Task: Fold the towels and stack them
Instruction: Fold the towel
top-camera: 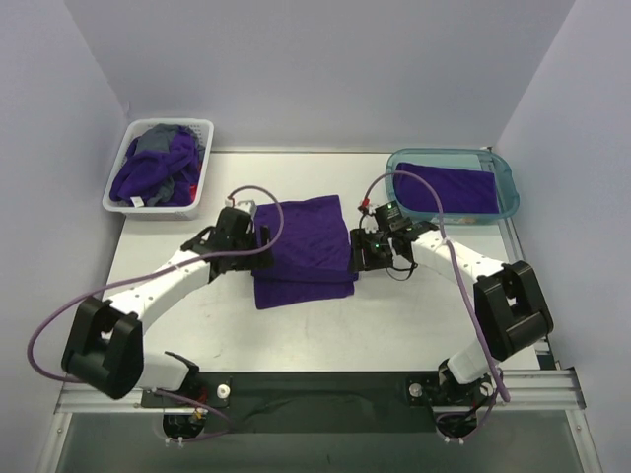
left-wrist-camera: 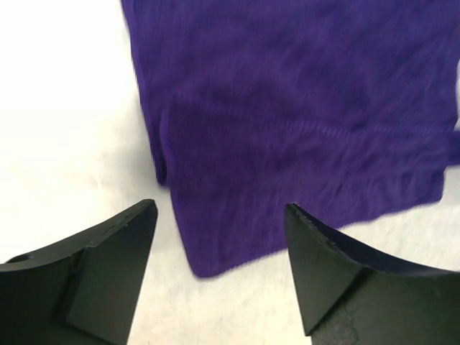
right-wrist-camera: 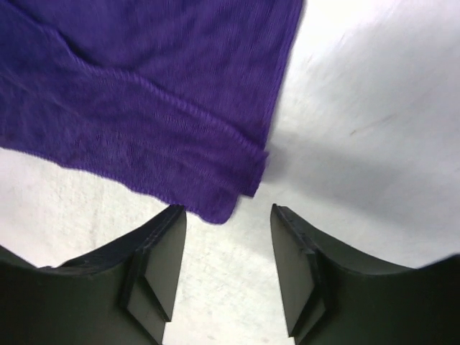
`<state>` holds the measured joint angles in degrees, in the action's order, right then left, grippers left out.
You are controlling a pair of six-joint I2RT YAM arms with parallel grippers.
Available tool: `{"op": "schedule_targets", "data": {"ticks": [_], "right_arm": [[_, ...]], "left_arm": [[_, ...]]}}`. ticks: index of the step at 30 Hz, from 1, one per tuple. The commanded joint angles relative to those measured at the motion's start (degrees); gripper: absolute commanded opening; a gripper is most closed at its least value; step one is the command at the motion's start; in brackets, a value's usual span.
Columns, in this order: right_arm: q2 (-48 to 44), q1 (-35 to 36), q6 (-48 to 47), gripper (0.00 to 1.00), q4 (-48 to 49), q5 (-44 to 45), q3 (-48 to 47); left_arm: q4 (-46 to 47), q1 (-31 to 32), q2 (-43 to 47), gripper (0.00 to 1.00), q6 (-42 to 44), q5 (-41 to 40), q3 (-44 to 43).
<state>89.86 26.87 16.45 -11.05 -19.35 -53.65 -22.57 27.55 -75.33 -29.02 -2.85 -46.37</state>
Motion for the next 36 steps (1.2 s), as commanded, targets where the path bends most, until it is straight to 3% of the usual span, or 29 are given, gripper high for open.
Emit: {"op": "schedule_targets", "data": {"ticks": [1, 7, 14, 25, 36], "right_arm": [[0.48, -2.43, -5.45, 0.48, -1.7, -0.5, -4.09], [6.8, -4.02, -8.27, 0.4, -2.05, -6.92, -9.45], [12.79, -3.76, -8.19, 0.4, -2.93, -10.53, -12.01], [13.41, -2.35, -9.76, 0.37, -4.77, -11.85, -11.66], [8.31, -0.33, -13.45, 0.33, -5.3, -13.34, -8.05]], "left_arm": [[0.42, -1.79, -6.48, 0.81, 5.88, 0.12, -9.16], [-5.1, -4.52, -18.17, 0.71, 11.86, 4.85, -20.49], [-8.99, -6.02, -25.12, 0.71, 14.95, 10.32, -24.12], [-9.6, -6.02, -25.57, 0.71, 14.6, 12.96, -21.84], [-8.55, -6.02, -18.28, 0.71, 11.35, 15.42, -14.02]]}}
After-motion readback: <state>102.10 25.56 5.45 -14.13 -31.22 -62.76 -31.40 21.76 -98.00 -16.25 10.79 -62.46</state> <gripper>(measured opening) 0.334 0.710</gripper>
